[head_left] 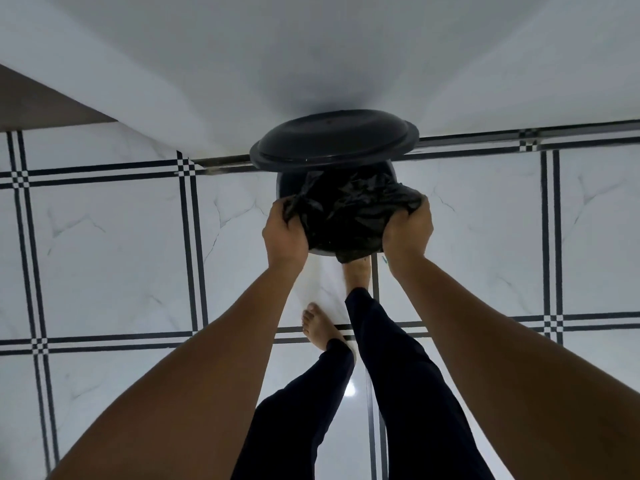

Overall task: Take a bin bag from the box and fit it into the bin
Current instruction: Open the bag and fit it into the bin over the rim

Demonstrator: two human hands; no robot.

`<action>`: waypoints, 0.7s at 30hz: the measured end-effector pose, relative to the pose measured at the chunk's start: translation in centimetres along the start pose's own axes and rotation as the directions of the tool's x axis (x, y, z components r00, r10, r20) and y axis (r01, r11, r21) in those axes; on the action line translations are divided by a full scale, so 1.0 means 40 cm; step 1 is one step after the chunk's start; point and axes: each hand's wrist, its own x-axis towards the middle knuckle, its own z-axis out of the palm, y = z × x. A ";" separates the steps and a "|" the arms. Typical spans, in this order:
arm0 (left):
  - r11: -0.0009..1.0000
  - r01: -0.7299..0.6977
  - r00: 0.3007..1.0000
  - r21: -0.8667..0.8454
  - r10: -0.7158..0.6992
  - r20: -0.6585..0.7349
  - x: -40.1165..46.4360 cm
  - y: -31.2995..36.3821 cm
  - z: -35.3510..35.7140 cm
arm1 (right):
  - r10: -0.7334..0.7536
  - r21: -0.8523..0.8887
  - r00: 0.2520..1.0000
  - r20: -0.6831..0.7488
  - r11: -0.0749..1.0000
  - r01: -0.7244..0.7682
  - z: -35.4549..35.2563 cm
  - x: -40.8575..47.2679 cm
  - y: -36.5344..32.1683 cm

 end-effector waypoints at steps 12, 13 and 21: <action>0.929 0.179 0.980 0.323 -0.139 -0.142 0.156 -0.260 0.035 | 0.274 -0.341 0.961 0.043 0.908 -0.244 0.040 0.216 0.190; 0.930 0.194 0.975 0.313 -0.147 -0.169 0.165 -0.281 0.039 | 0.284 -0.339 0.958 0.038 0.906 -0.255 0.044 0.227 0.204; 0.910 0.405 0.887 -0.083 -0.414 -0.205 0.184 -0.336 0.045 | 0.447 0.260 0.894 0.017 0.862 -0.436 0.048 0.236 0.221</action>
